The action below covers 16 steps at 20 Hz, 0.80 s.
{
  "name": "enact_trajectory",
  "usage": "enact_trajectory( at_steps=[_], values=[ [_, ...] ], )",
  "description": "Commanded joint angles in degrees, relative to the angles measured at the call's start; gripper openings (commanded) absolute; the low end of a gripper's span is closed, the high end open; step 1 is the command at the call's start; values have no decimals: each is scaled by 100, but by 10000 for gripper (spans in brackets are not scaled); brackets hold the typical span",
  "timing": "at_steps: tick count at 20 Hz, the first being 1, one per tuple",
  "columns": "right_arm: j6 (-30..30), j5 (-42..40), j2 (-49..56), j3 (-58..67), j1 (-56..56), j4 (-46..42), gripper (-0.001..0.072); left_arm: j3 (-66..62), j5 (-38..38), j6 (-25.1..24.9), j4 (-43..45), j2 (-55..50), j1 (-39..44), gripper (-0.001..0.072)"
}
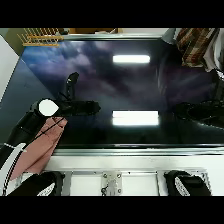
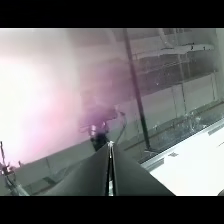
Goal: Fold the clothes and pants, and hang the long-sleeved shirts on hangers.
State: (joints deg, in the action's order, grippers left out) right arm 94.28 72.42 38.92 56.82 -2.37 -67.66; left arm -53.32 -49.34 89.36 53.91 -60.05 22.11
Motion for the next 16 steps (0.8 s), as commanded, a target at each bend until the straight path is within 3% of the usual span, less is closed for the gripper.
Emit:
enact_trajectory(
  at_steps=[1,2,3,4,7,9,11,16],
  values=[
    [0,2,4,0,4,0,15,-28,-24,-7,70,4,-22,18],
    [0,2,4,0,4,0,15,-144,-157,-87,289,2,-122,308],
    [0,2,4,0,4,0,15,-352,-439,-81,713,0,-284,720],
    [0,2,4,0,4,0,15,-581,-778,-70,1246,2,-496,693],
    [0,2,4,0,4,0,15,-1025,-1808,761,3467,2,-1172,693],
    [0,2,4,0,4,0,15,-855,-2122,979,4572,2,-1567,693],
    [0,2,4,0,4,0,15,-393,-2000,1014,5021,-2,-1969,693],
    [0,2,4,0,4,0,15,562,-1097,1019,4940,-328,-2455,693]
  ],
)
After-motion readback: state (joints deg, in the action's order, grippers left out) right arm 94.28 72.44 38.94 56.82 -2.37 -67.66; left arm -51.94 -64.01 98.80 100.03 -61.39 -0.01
